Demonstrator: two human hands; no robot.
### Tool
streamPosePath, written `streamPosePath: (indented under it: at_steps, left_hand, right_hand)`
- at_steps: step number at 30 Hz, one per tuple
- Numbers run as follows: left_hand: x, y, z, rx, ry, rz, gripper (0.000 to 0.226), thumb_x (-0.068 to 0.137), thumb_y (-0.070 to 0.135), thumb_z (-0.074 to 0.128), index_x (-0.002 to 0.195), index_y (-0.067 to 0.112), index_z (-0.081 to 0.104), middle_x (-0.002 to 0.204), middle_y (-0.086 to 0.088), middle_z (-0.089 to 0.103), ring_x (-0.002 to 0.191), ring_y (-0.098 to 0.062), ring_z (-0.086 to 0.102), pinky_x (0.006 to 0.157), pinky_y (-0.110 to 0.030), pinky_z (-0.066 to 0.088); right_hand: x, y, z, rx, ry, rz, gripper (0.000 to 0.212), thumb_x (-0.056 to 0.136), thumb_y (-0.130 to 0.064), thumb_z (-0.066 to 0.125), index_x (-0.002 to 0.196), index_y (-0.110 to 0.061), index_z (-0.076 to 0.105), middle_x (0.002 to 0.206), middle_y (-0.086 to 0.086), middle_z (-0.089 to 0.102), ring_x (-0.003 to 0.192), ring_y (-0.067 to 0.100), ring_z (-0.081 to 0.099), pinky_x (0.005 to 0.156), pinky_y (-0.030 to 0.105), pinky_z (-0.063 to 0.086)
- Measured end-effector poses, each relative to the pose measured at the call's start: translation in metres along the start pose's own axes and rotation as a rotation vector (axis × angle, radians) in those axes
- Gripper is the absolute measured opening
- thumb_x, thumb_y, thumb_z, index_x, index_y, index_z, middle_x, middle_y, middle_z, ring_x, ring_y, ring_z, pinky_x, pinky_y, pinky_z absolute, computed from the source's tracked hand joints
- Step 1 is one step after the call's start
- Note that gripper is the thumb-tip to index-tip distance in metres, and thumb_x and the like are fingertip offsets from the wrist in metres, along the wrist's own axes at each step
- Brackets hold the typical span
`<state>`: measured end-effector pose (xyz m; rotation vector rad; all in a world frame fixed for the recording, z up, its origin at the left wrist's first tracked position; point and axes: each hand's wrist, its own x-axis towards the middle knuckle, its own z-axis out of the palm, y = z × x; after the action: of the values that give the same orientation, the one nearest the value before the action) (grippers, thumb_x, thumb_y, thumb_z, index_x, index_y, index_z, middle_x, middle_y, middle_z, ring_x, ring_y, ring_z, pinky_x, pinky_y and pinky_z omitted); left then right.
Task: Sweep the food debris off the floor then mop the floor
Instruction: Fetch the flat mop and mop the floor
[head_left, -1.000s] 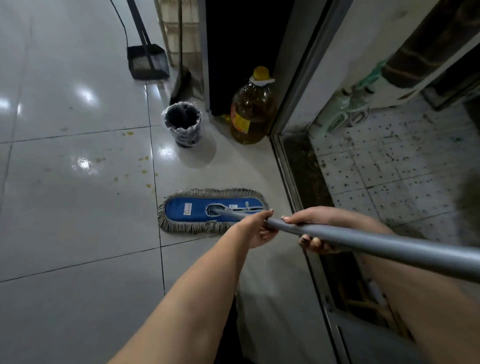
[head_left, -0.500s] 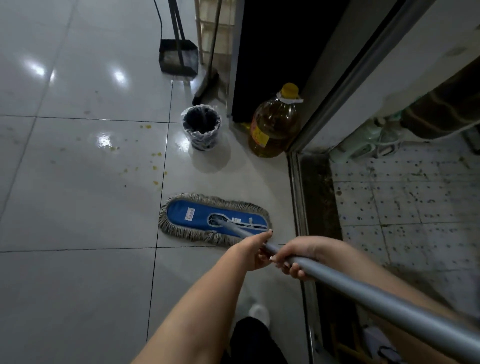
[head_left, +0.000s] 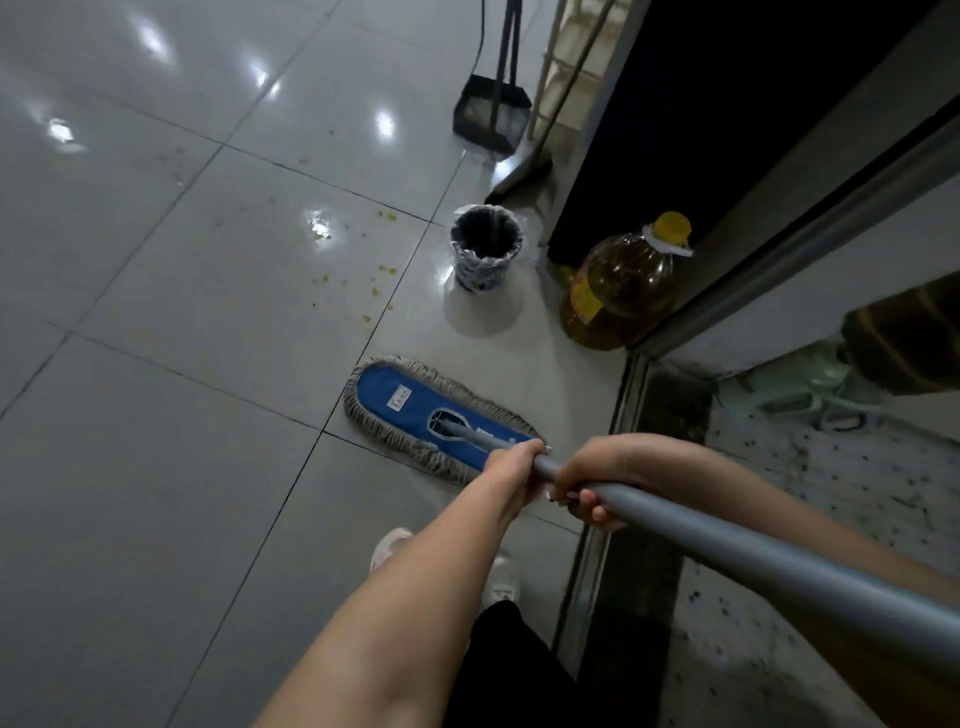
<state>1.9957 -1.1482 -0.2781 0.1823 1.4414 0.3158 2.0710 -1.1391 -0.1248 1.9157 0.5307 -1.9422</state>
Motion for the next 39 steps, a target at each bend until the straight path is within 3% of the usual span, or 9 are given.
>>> streamPosePath:
  at_steps: [6, 11, 14, 17, 21, 24, 28, 36, 39]
  left_hand:
    - [-0.017, 0.01, -0.001, -0.25, 0.068, 0.075, 0.021, 0.075, 0.02, 0.063, 0.083, 0.005, 0.051, 0.064, -0.009, 0.056, 0.049, -0.018, 0.055, 0.033, -0.016, 0.04]
    - [-0.034, 0.017, -0.015, -0.352, -0.032, 0.142, 0.008, 0.085, 0.014, 0.056, 0.081, 0.007, 0.054, 0.04, -0.002, 0.057, 0.03, -0.01, 0.054, 0.037, -0.018, 0.047]
    - [-0.036, 0.018, -0.029, -0.411, -0.003, 0.155, 0.01, 0.086, 0.018, 0.056, 0.086, 0.008, 0.056, 0.063, -0.007, 0.062, 0.049, -0.014, 0.061, 0.043, -0.02, 0.05]
    - [-0.026, 0.013, -0.041, -0.476, 0.042, 0.166, 0.015, 0.087, 0.021, 0.057, 0.093, 0.007, 0.054, 0.069, -0.007, 0.06, 0.056, -0.015, 0.059, 0.044, -0.021, 0.052]
    - [-0.009, -0.002, -0.053, -0.492, 0.12, 0.137, 0.018, 0.089, 0.023, 0.057, 0.094, 0.007, 0.052, 0.066, -0.008, 0.059, 0.048, -0.014, 0.059, 0.04, -0.021, 0.049]
    - [0.001, -0.02, -0.058, -0.518, 0.186, 0.104, 0.017, 0.09, 0.022, 0.056, 0.083, 0.008, 0.05, 0.068, -0.01, 0.06, 0.046, -0.014, 0.059, 0.035, -0.017, 0.043]
    - [0.007, -0.022, -0.047, -0.631, 0.203, 0.1, 0.014, 0.09, 0.019, 0.057, 0.09, 0.006, 0.051, 0.075, -0.011, 0.064, 0.054, -0.016, 0.063, 0.035, -0.018, 0.045]
    - [0.01, -0.012, -0.003, -0.714, 0.179, 0.13, 0.019, 0.087, 0.025, 0.064, 0.083, 0.01, 0.054, 0.045, 0.002, 0.063, 0.039, -0.009, 0.06, 0.041, -0.02, 0.049]
    - [0.005, -0.008, 0.013, -0.776, 0.143, 0.099, 0.024, 0.09, 0.033, 0.058, 0.086, 0.01, 0.055, 0.06, -0.003, 0.067, 0.048, -0.013, 0.064, 0.043, -0.022, 0.051]
  right_hand:
    - [-0.01, -0.018, 0.003, -0.268, 0.087, -0.088, 0.033, 0.099, -0.011, 0.038, 0.066, -0.007, 0.039, 0.026, -0.002, 0.038, 0.017, 0.003, 0.035, 0.026, 0.011, 0.032]
    - [-0.019, -0.032, 0.008, -0.492, 0.129, -0.068, 0.031, 0.097, -0.015, 0.042, 0.067, -0.009, 0.04, 0.03, -0.002, 0.041, 0.021, 0.006, 0.04, 0.03, 0.009, 0.035]
    - [-0.018, -0.044, 0.018, -0.602, 0.132, -0.068, 0.029, 0.097, -0.017, 0.045, 0.069, -0.009, 0.041, 0.035, -0.001, 0.044, 0.024, 0.007, 0.042, 0.033, 0.011, 0.037]
    - [-0.01, -0.051, 0.025, -0.687, 0.142, -0.129, 0.022, 0.095, -0.016, 0.048, 0.075, -0.006, 0.045, 0.05, 0.003, 0.046, 0.026, 0.008, 0.044, 0.034, 0.013, 0.039]
    - [0.015, -0.044, 0.03, -0.709, 0.144, -0.216, 0.01, 0.092, -0.013, 0.052, 0.092, -0.003, 0.048, 0.058, 0.006, 0.051, 0.027, 0.009, 0.046, 0.035, 0.014, 0.041]
    - [0.04, -0.032, 0.034, -0.721, 0.084, -0.232, 0.009, 0.09, -0.011, 0.052, 0.084, -0.005, 0.048, 0.058, 0.007, 0.051, 0.028, 0.009, 0.046, 0.035, 0.015, 0.04]
    - [0.06, -0.032, 0.022, -0.777, 0.058, -0.25, 0.012, 0.089, -0.011, 0.052, 0.078, -0.01, 0.048, 0.059, 0.007, 0.052, 0.027, 0.008, 0.048, 0.034, 0.015, 0.041]
    - [0.066, -0.034, -0.02, -0.662, 0.042, -0.116, 0.029, 0.095, -0.023, 0.048, 0.073, -0.005, 0.042, 0.061, 0.01, 0.047, 0.029, 0.011, 0.044, 0.034, 0.014, 0.038]
    - [0.055, -0.027, -0.042, -0.643, 0.007, -0.061, 0.032, 0.097, -0.028, 0.046, 0.072, -0.007, 0.041, 0.059, 0.009, 0.046, 0.024, 0.009, 0.04, 0.031, 0.012, 0.035]
